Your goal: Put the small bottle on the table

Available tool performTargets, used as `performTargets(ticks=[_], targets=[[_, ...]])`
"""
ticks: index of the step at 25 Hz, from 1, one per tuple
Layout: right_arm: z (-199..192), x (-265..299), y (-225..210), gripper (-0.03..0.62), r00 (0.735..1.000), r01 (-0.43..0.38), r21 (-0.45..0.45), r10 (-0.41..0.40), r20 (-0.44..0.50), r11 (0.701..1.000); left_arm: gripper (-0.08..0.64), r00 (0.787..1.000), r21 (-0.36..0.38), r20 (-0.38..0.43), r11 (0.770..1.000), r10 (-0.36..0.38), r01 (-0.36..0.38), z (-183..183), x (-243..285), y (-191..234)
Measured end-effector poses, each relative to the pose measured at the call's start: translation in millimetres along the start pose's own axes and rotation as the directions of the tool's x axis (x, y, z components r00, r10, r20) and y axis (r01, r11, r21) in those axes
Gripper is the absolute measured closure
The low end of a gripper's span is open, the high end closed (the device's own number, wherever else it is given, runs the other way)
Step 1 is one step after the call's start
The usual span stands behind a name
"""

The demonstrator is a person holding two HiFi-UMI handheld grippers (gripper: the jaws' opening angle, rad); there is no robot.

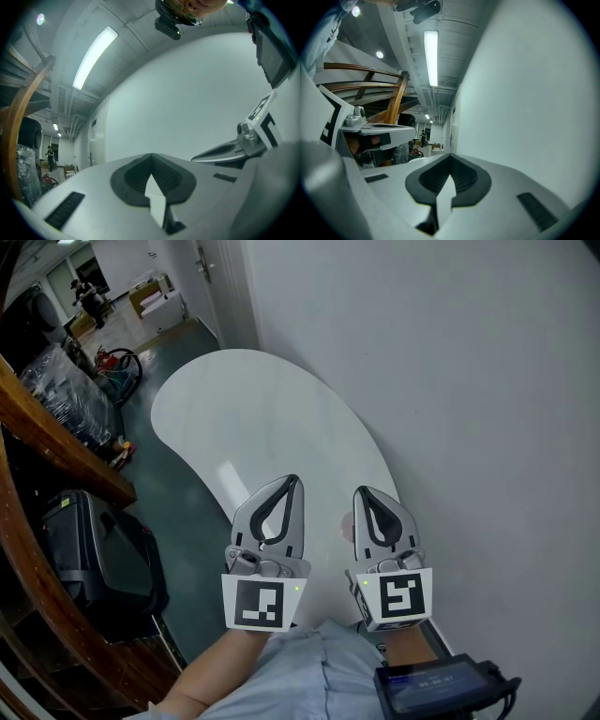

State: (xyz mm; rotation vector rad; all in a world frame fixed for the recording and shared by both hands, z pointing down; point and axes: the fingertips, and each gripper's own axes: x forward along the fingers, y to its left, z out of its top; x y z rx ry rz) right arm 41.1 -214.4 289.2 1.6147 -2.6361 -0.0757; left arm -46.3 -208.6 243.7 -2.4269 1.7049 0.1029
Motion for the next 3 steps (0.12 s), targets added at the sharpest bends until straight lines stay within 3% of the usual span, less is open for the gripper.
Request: performTargets(ticks=[3], targets=[[-2.7, 1.4, -0.9, 0.592, 1.000, 0.005, 0.006, -0.005, -0.002, 1.000, 0.560, 1.000, 0.005, -0.001, 1.000, -0.002, 0.002, -2.3, 1.5, 0.7]])
